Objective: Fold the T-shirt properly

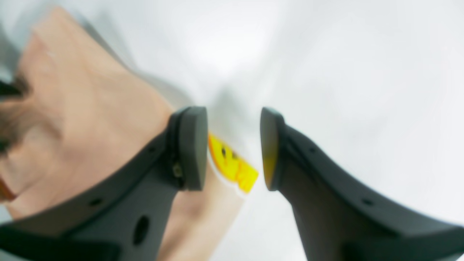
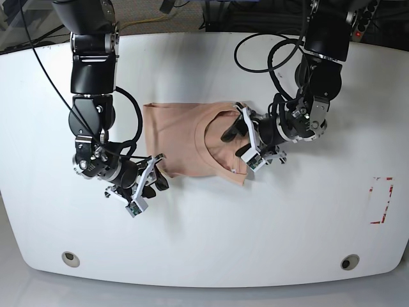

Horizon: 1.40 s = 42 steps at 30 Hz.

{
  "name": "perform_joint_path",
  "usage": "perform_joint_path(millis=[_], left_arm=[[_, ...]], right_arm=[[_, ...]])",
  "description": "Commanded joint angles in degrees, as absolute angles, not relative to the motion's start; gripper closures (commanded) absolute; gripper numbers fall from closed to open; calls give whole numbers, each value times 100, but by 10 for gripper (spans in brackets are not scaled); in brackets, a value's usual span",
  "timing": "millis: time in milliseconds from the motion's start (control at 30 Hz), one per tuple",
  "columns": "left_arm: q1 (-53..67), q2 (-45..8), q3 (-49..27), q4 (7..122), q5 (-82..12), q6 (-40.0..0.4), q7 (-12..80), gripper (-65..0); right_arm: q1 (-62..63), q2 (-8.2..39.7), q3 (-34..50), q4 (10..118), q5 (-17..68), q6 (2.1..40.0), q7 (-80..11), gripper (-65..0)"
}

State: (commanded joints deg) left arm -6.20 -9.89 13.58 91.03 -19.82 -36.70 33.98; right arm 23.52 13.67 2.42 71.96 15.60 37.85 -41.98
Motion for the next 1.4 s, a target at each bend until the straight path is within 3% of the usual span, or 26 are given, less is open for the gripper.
perform_joint_path(millis=[267, 600, 833, 1100, 1400], left_arm=[[163, -1305, 1543, 10062, -1974, -3767, 3407, -297], [312, -1305, 1648, 9042, -1938, -3960, 3380, -294], [-330, -1534, 1349, 8251, -1956, -3996, 3380, -293], [-611, -2044, 479, 8505, -1965, -4000, 3398, -294], [-558, -2149, -40, 9174, -1956, -4000, 3398, -297]], right_arm=[[2607, 1525, 215, 5982, 1174, 3829, -3345, -224], [2413, 1534, 215, 5560, 892, 4000, -2914, -219], [1508, 1525, 215, 6818, 892, 4000, -3442, -217], [189, 989, 198, 8813, 892, 4000, -4312, -217], [-338, 303, -927, 9692, 892, 4000, -4822, -217]])
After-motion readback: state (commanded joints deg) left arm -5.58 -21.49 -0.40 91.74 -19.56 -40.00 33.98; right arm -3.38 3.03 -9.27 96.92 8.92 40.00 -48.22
